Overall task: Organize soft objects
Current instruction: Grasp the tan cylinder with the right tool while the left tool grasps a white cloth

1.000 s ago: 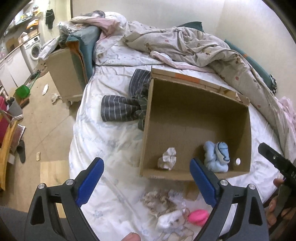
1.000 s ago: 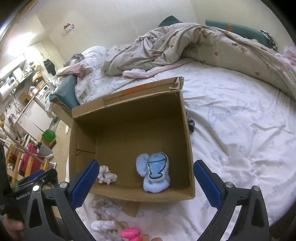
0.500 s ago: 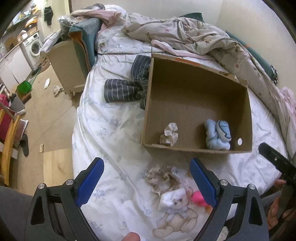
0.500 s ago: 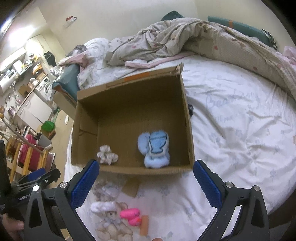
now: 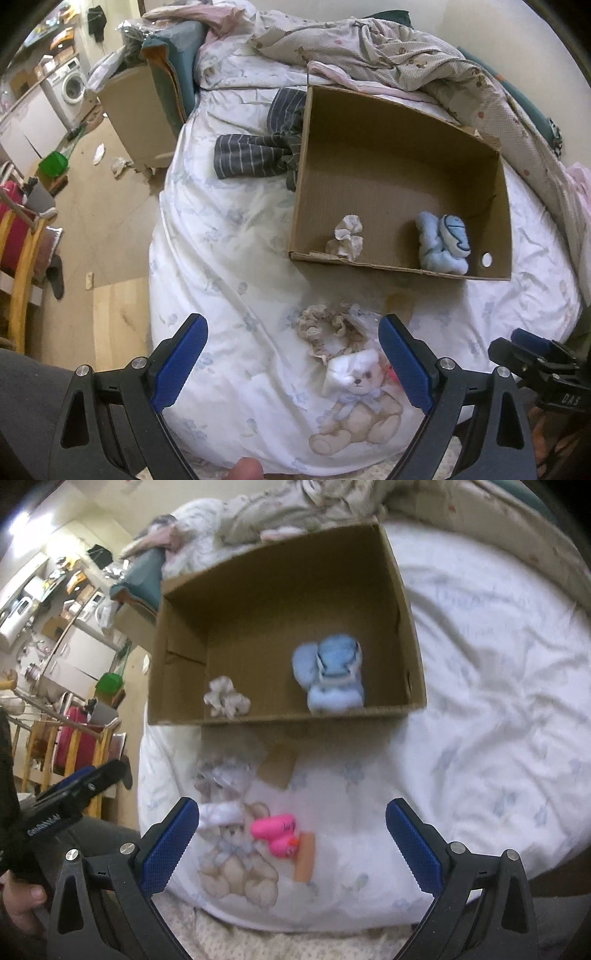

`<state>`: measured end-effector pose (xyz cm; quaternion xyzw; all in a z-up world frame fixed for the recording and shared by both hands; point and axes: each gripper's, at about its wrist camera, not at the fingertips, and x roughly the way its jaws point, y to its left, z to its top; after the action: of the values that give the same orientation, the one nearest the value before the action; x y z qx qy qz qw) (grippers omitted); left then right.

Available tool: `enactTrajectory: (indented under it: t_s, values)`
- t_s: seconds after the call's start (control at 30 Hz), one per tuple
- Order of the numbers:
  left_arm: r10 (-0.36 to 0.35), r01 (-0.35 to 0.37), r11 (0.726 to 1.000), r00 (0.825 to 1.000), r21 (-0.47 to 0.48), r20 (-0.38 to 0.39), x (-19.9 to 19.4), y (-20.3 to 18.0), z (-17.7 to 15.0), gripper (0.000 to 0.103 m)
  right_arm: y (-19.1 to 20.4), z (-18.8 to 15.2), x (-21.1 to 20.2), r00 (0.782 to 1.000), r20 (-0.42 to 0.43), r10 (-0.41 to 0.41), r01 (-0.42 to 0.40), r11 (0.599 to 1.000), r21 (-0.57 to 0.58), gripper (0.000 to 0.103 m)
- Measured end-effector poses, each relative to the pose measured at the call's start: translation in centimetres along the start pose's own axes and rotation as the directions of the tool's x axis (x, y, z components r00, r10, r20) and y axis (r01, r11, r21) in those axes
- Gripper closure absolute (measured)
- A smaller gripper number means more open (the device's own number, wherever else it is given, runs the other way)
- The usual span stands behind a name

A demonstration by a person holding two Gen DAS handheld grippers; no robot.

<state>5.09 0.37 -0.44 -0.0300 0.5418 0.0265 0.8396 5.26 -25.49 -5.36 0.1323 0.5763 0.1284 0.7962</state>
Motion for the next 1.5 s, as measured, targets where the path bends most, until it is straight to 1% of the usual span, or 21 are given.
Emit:
enactTrajectory:
  t_s: [0.07,0.13,0.17,0.23,0.33,0.4,0.47,0.53,0.57,0.63,0.67,0.7,0.8,1.0,1.03,1.07,1.2,1.37,1.4,1.47,1.5]
  values:
    - [0.006,-0.006,1.0,1.0,-0.014,-0.011,0.3,0.3,0.0,0.01,-0.6,-0.1,0.6,0.999,-0.043,0.0,0.002,0.999,0.032,0.0]
    - [0.007,-0.008,0.999,1.0,-0.04,-0.022,0.5,0.8,0.1,0.01,-1.1,-0.3,1.6,0.994,-0.104,0.02,-0.014,0.998,0.062,0.012]
    - [0.005,-0.007,0.999,1.0,-0.05,-0.03,0.6,0.9,0.2,0.01,-1.4,-0.5,2.4,0.989,-0.144,0.025,-0.014,0.997,0.078,0.022]
    - [0.002,-0.004,0.998,0.999,-0.063,-0.043,0.9,1.2,0.3,0.01,-1.5,-1.0,3.8,0.977,-0.213,0.031,-0.012,0.996,0.088,0.026]
    - [-0.002,-0.002,0.998,0.999,-0.069,-0.048,1.0,1.2,0.2,0.01,-0.3,-1.6,5.4,0.964,-0.265,-0.016,0.021,1.0,0.014,0.03]
    - [-0.001,-0.002,0.997,0.999,-0.073,-0.053,1.0,1.4,0.2,0.01,0.8,-2.3,6.8,0.946,-0.323,-0.036,0.023,0.999,-0.043,0.045]
    - [-0.004,-0.001,0.997,0.998,-0.082,-0.057,1.1,1.6,0.2,0.01,1.6,-3.2,8.2,0.926,-0.367,-0.086,0.048,0.993,-0.11,0.052]
    - [-0.005,0.0,0.996,0.998,-0.089,-0.06,1.1,1.8,0.2,0.01,2.1,-4.0,9.5,0.908,-0.395,-0.138,0.078,0.983,-0.165,0.06]
    - [-0.005,0.0,0.996,0.998,-0.091,-0.063,1.3,1.9,0.2,0.01,2.1,-4.2,10.0,0.903,-0.395,-0.166,0.1,0.978,-0.182,0.067]
    - [-0.01,0.003,0.996,0.997,-0.092,-0.075,1.5,2.0,0.1,0.01,2.6,-4.1,10.3,0.909,-0.374,-0.183,0.106,0.97,-0.218,0.072]
    - [-0.013,0.005,0.996,0.996,-0.093,-0.085,1.8,2.0,0.0,0.01,2.7,-4.1,10.3,0.912,-0.362,-0.191,0.112,0.967,-0.229,0.085]
    - [-0.014,0.006,0.996,0.995,-0.092,-0.097,2.1,2.0,0.0,0.01,2.7,-4.0,10.3,0.913,-0.355,-0.2,0.122,0.965,-0.23,0.095]
    - [-0.037,0.025,0.996,0.99,-0.085,-0.138,3.1,1.8,-0.5,0.01,2.5,-3.6,9.6,0.924,-0.328,-0.196,0.127,0.967,-0.221,0.097]
    - [-0.08,0.069,0.996,0.972,-0.056,-0.219,5.5,0.7,-1.8,0.011,1.0,-0.9,6.6,0.962,-0.191,-0.195,0.175,0.978,-0.117,0.097]
    - [-0.078,0.068,0.996,0.967,-0.05,-0.242,6.1,0.4,-2.0,0.012,0.6,-0.7,5.9,0.97,-0.163,-0.181,0.168,0.982,-0.091,0.097]
    - [-0.1,0.089,0.995,0.958,-0.055,-0.267,6.6,0.2,-2.3,0.018,0.3,-0.4,5.2,0.979,-0.128,-0.156,0.149,0.987,-0.064,0.097]
    - [-0.162,0.15,0.987,0.93,-0.061,-0.33,8.3,-1.2,-3.1,0.025,-0.4,0.6,2.8,0.994,-0.045,-0.099,0.098,0.995,-0.008,0.097]
    - [-0.185,0.176,0.983,0.906,-0.059,-0.381,10.1,-2.8,-3.6,0.055,-1.1,1.2,2.7,0.995,-0.054,-0.078,0.08,0.997,0.02,0.097]
    - [-0.183,0.174,0.983,0.904,-0.058,-0.387,10.3,-2.9,-3.7,0.058,-1.3,1.3,2.6,0.996,-0.055,-0.073,0.074,0.997,0.019,0.097]
    - [-0.172,0.167,0.985,0.907,-0.046,-0.384,10.6,-3.1,-3.7,0.078,-1.0,0.6,2.7,0.996,-0.053,-0.067,0.068,0.998,0.01,0.097]
    - [-0.164,0.165,0.986,0.91,-0.03,-0.38,10.6,-3.3,-3.8,0.081,-1.1,0.5,2.4,0.996,-0.054,-0.065,0.066,0.998,0.006,0.097]
